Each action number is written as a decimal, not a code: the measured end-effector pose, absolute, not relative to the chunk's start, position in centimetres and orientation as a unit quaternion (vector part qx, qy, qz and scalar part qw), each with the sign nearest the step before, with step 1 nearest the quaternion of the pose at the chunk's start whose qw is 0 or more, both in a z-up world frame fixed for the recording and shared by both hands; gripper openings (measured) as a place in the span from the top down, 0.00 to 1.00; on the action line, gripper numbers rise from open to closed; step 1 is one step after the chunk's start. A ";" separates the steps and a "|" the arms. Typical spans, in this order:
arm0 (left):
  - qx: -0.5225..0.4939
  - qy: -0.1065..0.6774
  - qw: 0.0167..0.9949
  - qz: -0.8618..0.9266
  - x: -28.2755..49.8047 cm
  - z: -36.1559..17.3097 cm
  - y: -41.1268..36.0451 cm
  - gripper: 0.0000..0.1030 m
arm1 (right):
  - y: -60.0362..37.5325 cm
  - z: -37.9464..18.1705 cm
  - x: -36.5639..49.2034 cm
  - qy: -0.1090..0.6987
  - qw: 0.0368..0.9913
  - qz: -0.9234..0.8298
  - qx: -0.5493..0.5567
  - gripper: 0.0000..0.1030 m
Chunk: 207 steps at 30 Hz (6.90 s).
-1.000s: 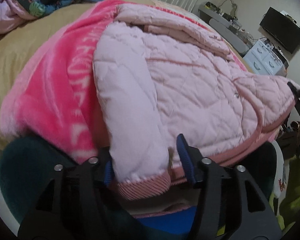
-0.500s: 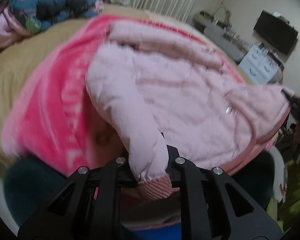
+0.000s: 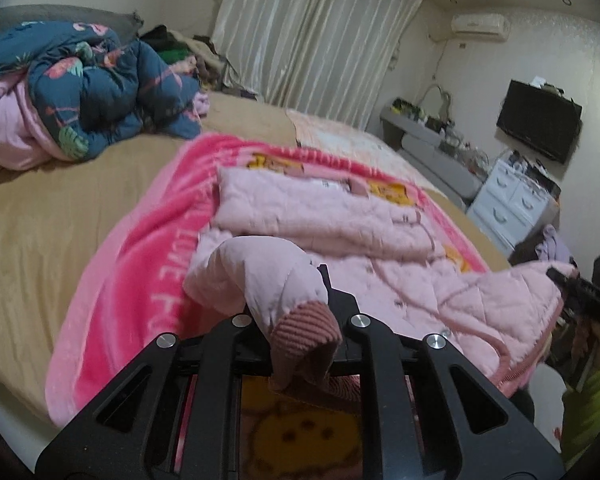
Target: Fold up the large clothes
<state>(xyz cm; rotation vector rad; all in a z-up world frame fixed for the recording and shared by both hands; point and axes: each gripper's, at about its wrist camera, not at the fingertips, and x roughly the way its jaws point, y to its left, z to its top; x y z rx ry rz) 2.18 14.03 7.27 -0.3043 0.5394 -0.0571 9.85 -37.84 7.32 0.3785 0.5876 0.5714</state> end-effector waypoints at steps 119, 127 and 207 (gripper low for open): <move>-0.032 0.215 0.976 0.005 24.2 9.7 13.7 0.09 | -27.0 2.5 30.5 0.314 0.932 0.174 0.058 0.08; -0.003 0.238 0.971 0.033 21.8 7.6 14.0 0.09 | -27.5 3.1 28.6 0.289 0.941 0.173 0.010 0.04; -0.092 0.308 0.945 0.060 25.6 4.2 20.1 0.09 | -31.0 3.2 28.9 0.332 0.928 0.122 0.116 0.04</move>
